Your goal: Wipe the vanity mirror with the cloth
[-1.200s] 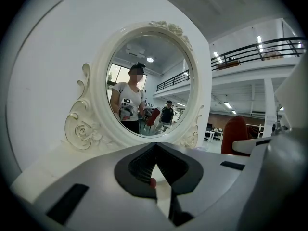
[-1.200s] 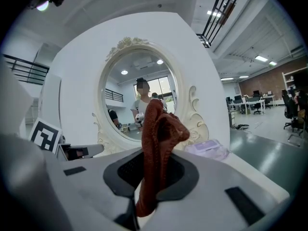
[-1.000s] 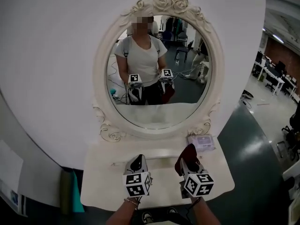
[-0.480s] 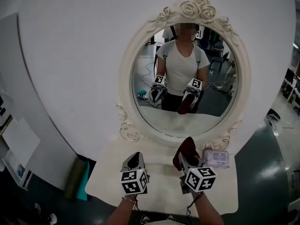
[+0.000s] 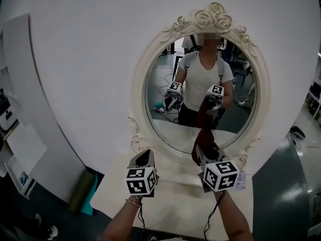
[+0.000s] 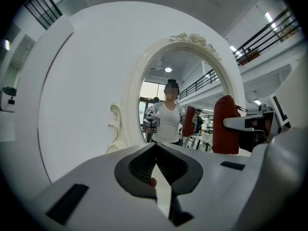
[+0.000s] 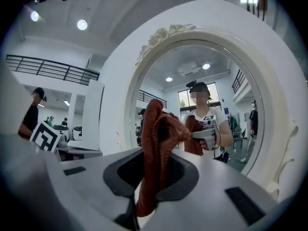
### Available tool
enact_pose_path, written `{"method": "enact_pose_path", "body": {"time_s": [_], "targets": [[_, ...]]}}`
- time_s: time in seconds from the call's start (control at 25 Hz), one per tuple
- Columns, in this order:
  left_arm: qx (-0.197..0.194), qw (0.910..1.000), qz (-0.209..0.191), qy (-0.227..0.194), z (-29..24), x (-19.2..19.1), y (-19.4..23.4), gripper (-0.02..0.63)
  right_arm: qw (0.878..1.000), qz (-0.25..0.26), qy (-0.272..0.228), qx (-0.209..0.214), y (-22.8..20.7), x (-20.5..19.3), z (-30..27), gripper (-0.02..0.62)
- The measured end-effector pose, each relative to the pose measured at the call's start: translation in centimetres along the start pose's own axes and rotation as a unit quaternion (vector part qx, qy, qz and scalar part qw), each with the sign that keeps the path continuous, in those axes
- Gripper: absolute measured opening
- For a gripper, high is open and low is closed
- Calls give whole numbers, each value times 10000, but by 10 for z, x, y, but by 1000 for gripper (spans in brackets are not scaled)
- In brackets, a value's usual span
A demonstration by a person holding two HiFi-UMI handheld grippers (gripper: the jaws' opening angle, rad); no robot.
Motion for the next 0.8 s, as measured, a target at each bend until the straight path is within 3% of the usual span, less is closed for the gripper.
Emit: {"method": "enact_pose_path", "body": {"time_s": [0.16, 0.32, 0.52, 0.64, 0.8], "targets": [[-208, 9991, -181, -307, -13, 53, -15, 11, 9991, 391, -139, 109, -7, 45, -9, 58], [-330, 9962, -451, -665, -21, 113, -31, 11, 9914, 1260, -343, 29, -9, 102, -14, 58], [-340, 9901, -776, -1121, -23, 183, -40, 11, 9647, 2626, -169, -105, -1, 171, -28, 58], [-286, 9869, -988, -1239, -24, 217, -36, 11, 9352, 3533, 71, -225, 17, 211, -43, 58], [-363, 9874, -919, -1239, -26, 251, -32, 11, 8601, 4993, 497, -915, 25, 256, -67, 58]]}}
Point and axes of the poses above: the fingertips, and each gripper's own axes: z backward along the fingers, y to its left, x out of its top, the point moved 1 cm from there along z, backward along the fingers, and after that the axes turned 8 degrees about z, right-handed, at the moved point
